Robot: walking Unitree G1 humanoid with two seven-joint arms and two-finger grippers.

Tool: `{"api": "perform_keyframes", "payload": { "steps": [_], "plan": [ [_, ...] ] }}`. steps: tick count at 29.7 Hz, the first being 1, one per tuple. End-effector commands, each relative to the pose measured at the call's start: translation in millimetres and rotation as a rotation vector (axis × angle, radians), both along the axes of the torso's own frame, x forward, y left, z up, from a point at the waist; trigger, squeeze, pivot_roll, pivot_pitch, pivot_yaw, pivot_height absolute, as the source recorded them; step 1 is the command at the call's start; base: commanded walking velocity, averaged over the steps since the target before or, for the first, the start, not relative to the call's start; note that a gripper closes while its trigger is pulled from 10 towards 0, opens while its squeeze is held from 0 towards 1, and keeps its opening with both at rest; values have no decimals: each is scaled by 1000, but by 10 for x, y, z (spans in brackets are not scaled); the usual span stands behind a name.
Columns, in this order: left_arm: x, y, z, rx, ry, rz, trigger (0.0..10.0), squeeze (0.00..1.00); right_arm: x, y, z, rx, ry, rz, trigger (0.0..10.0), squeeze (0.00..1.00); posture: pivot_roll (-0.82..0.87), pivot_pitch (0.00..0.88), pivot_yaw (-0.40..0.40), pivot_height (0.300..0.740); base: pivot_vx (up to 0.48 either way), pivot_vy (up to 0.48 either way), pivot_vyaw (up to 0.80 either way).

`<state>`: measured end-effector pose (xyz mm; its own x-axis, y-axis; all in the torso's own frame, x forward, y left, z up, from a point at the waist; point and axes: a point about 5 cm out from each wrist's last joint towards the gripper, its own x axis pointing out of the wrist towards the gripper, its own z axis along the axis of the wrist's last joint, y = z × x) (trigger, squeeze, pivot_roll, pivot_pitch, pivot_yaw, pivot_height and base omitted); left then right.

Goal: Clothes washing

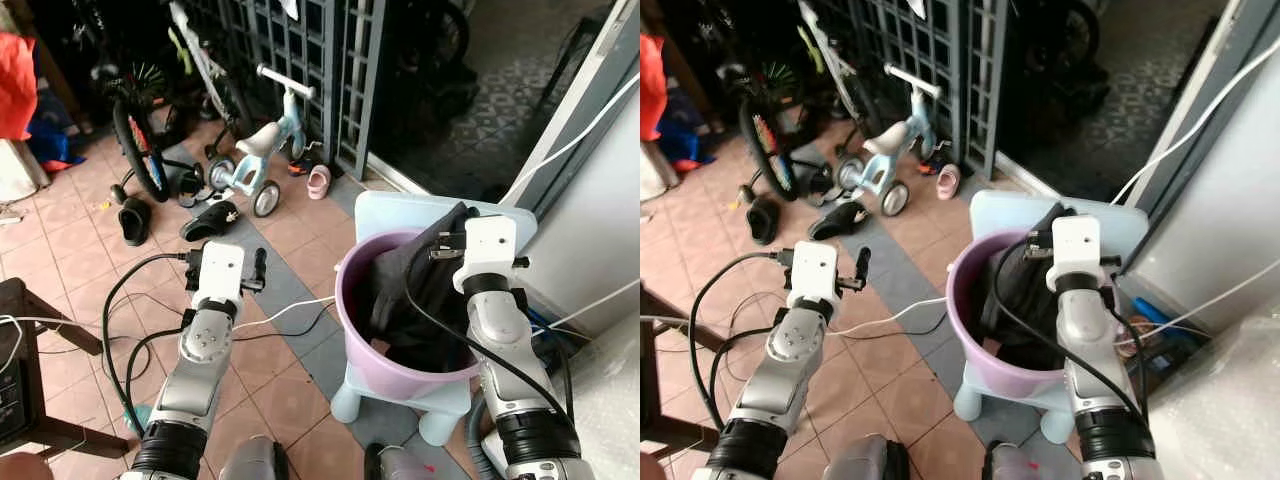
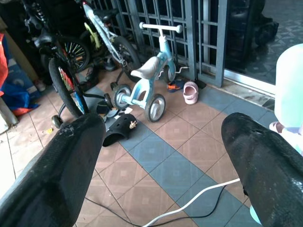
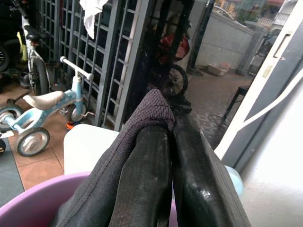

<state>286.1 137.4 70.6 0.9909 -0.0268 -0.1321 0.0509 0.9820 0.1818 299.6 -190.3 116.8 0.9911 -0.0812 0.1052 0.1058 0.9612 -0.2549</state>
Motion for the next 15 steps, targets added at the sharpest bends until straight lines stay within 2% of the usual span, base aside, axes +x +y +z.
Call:
{"api": "perform_keyframes", "payload": {
  "steps": [1, 8, 15],
  "plan": [
    [-3, -24, -2, 0, -3, -14, 10000, 0, 13, -42, 82, -1, -24, -7, 10000, 0, -63, 0, 39, 740, -259, 0, 0],
    [8, -28, 7, 1, -6, -17, 10000, 0, 24, -23, 94, 8, -24, -15, 10000, 0, -58, 0, 39, 740, -259, 0, 0],
    [-17, -7, 44, -20, -30, -58, 10000, 0, 21, 17, 87, 8, -22, -9, 10000, 0, -55, 0, 42, 740, 0, 0, -723]
  ]
}}
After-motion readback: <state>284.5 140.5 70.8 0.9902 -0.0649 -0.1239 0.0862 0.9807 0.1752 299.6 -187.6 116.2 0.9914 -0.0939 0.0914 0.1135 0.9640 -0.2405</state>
